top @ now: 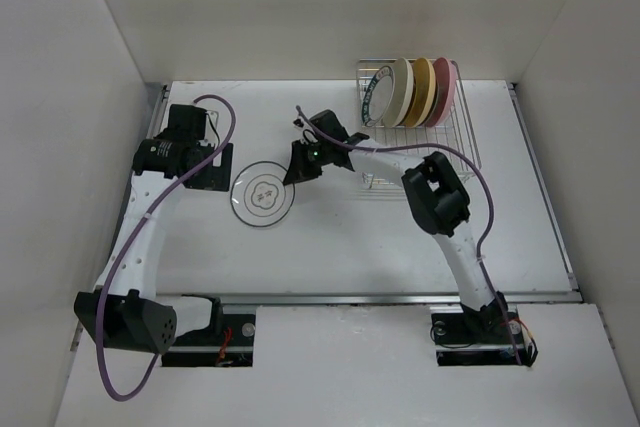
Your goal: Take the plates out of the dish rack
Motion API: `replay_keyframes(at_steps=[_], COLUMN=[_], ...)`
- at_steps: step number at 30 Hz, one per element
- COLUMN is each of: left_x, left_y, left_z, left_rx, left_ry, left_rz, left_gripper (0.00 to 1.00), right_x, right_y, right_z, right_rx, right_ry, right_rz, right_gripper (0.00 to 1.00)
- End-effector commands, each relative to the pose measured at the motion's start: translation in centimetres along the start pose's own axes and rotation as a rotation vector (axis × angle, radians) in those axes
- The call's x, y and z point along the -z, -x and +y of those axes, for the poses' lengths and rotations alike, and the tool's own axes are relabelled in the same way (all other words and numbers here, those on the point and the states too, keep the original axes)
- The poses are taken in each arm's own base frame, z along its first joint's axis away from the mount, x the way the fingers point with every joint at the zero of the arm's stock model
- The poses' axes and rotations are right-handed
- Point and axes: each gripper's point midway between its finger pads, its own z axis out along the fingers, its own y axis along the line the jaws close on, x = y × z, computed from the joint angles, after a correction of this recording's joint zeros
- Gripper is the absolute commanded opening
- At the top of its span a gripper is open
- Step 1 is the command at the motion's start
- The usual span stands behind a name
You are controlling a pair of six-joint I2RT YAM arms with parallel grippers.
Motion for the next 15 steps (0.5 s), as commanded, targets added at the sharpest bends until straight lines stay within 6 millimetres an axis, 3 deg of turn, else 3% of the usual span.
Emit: replay_keyframes(at_steps=[1,5,6,8,10,13,14,15], left_x=[0.5,0.1,0.1,0.1,0.0,0.2,0.2,0.2], left_y=[0.0,-0.3,-0.3,-0.3,-0.1,0.2,0.2,0.2], left_z=[0.2,0.1,0.1,-0.1,-0.1,0.0,0.0,0.0], left_rx=[0.002,-0.003,-0.003,-0.003,-0.004,-0.001,-0.001,-0.001], left_ry=[-0.001,-0.001,-0.001,-0.01,-0.01,-0.01,-0.01,-0.01], left_rz=[-0.024,-0.006,-0.006,-0.007,-0.004,-0.012,-0.013,-0.013], left_gripper=[1.0,1.0,1.0,1.0,1.0,1.0,1.0,1.0], right_x=[1.0,0.0,0.0,0.6,1.8,6.2,7.9,11.5], right_y=[4.6,3.7,3.6,3.5,4.3,6.3,7.6,9.4], right_z=[5.9,4.1,3.8,3.0,2.6,4.0,3.6,5.2], right_rx=[0.073,0.027,0.019,0.032,0.063,0.149,0.161,0.171], right_ry=[0.168,0.118,0.103,0.037,-0.036,-0.147,-0.235,-0.267], right_rz=[-0.12,-0.101,-0.098,-0.097,-0.127,-0.192,-0.252,-0.333], right_gripper=[0.01,0.27,0.41,0.57,0.62,0.68,0.69,0.71])
